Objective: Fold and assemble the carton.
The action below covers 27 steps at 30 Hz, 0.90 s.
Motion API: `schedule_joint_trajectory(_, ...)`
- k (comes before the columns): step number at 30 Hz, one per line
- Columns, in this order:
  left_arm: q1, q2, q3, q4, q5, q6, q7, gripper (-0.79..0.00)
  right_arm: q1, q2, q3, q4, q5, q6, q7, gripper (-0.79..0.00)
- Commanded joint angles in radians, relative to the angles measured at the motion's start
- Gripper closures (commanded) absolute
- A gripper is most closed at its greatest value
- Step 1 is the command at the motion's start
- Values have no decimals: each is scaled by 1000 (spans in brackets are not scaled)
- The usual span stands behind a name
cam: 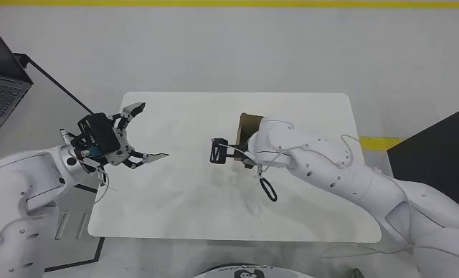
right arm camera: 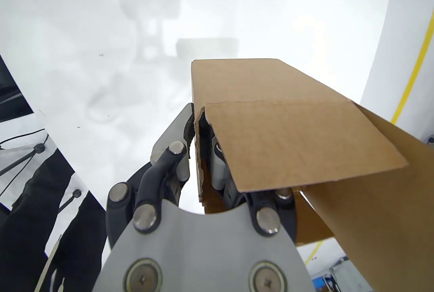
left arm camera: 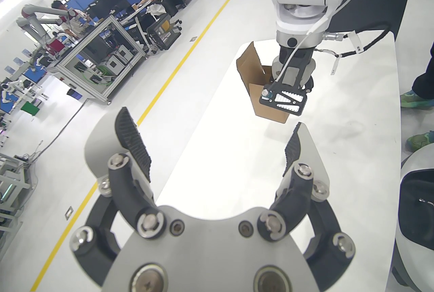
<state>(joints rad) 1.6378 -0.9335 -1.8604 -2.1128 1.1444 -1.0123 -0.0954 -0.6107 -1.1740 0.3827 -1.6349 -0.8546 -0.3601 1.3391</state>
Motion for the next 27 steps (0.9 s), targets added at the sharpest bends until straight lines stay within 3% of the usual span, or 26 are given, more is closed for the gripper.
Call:
schedule_joint_trajectory(1, 0, 0, 0, 0, 0, 0, 0, -785, 6, -14, -11, 37, 16, -16, -21, 0)
schedule_joint_trajectory(13, 0, 0, 0, 0, 0, 0, 0, -785, -3, -30, -34, 92, -1, -22, -47, 0)
schedule_joint_trajectory(27, 0, 0, 0, 0, 0, 0, 0, -785, -20, -105, -98, 220, -85, -35, -141, 0)
